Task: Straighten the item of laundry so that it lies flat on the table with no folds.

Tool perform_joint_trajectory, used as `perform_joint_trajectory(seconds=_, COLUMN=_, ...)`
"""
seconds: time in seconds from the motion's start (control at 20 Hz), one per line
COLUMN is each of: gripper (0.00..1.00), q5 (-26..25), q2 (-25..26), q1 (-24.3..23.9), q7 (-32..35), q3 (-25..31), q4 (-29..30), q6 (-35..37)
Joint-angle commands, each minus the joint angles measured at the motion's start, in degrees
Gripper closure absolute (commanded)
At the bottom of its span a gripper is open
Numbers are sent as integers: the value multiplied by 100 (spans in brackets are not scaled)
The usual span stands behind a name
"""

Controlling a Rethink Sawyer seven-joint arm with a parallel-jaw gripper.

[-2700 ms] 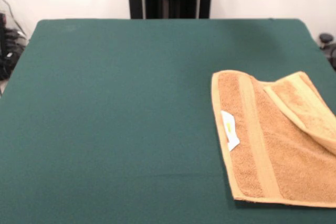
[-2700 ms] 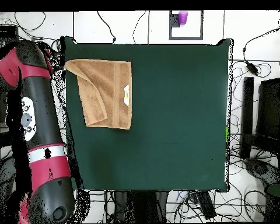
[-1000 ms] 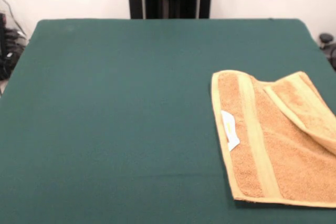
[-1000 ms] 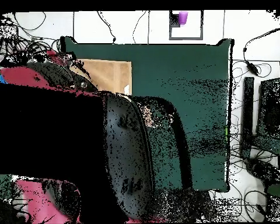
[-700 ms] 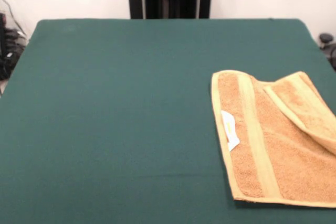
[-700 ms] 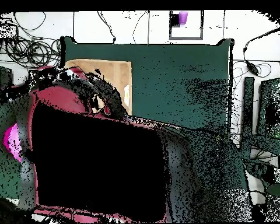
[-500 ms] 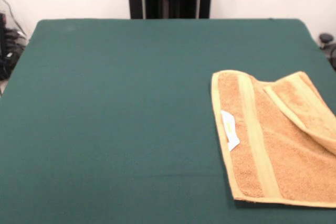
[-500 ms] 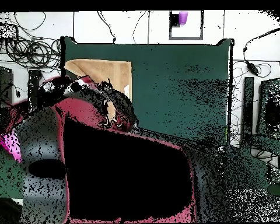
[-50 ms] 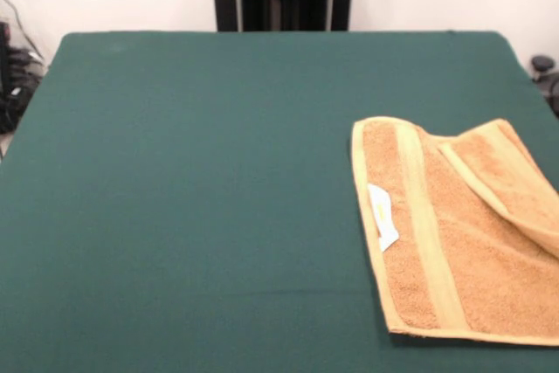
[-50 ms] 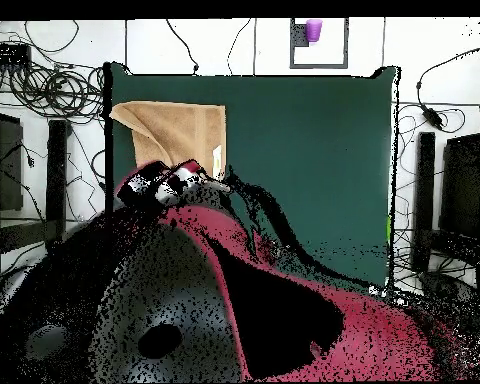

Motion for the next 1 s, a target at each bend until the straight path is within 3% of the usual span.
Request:
perform_joint_trajectory(seconds=0.05, gripper=0, q5=-215, q2=-183, q1=-371, q7=-2601, q3=922, q4=1504, q6=205)
perform_joint_trajectory(seconds=0.6, gripper=0, q5=-427, q2=-478, q1=-1045, q7=-3629, q3=1105, q4=1469, q6=721)
perform_joint_trajectory(seconds=1.0, gripper=0, q5=-730, q2=-518, q1=-1603, q7=-4455, q3=1309, q4=1409, q6=701)
